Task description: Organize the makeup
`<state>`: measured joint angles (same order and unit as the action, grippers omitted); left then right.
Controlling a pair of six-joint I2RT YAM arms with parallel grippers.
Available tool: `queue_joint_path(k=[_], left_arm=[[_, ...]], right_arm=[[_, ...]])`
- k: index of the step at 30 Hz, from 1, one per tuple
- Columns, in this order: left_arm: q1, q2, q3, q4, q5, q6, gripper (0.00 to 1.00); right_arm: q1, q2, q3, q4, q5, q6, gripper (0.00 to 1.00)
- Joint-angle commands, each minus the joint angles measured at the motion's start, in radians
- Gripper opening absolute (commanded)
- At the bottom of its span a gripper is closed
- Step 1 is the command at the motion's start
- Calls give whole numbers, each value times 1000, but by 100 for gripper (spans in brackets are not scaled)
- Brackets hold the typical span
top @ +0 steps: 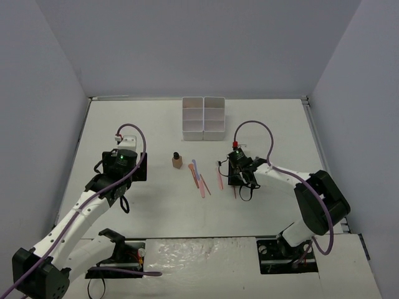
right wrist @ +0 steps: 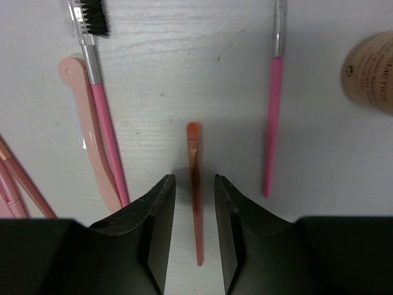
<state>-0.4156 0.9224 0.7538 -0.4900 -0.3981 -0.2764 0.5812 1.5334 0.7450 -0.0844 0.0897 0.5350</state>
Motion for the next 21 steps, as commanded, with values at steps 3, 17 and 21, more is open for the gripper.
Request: queue_joint_path(k=[3,17,21], left_arm=[[9,9,33,27,-25,4,97],[8,9,33,28,-23,3,97],[8,7,32,33,-16,3,97]], right_arm=[[16,48,0,6,31,27,22],[16,-48,231,21,81,-121,0],[14,-91,290,197,88,-179,0]])
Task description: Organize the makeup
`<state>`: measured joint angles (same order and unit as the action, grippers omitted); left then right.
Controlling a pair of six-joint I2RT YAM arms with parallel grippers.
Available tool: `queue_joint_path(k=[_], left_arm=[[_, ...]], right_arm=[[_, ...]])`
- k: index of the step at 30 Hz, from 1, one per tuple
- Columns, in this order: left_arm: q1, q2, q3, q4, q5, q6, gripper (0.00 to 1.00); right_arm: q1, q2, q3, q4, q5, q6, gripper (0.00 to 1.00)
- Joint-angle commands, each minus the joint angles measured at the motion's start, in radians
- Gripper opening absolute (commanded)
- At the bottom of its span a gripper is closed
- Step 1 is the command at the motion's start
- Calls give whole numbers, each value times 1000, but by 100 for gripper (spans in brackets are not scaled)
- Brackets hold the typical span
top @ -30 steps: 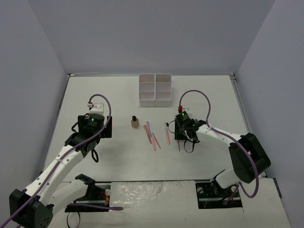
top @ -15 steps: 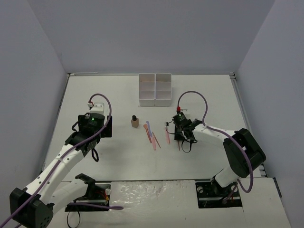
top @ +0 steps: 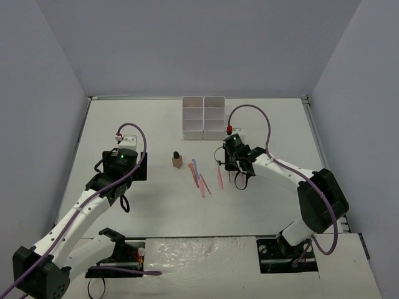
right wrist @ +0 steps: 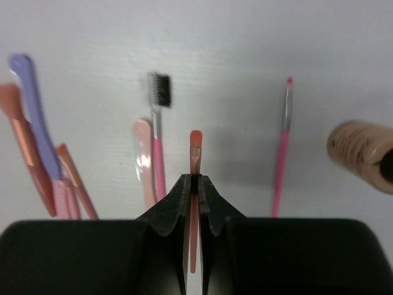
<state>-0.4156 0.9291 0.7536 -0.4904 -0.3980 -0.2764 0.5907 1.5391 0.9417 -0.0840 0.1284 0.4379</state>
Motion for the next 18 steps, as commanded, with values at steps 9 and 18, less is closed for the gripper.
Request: queue_joint_path(k=[9,18], left_arm=[[8,-9,28,40,10,0,97],[8,-5,24,53,42,-4,97]], right_arm=[[-3,-49,30,831,34,-272,0],[-67,171,102,1194,-7,-292,0]])
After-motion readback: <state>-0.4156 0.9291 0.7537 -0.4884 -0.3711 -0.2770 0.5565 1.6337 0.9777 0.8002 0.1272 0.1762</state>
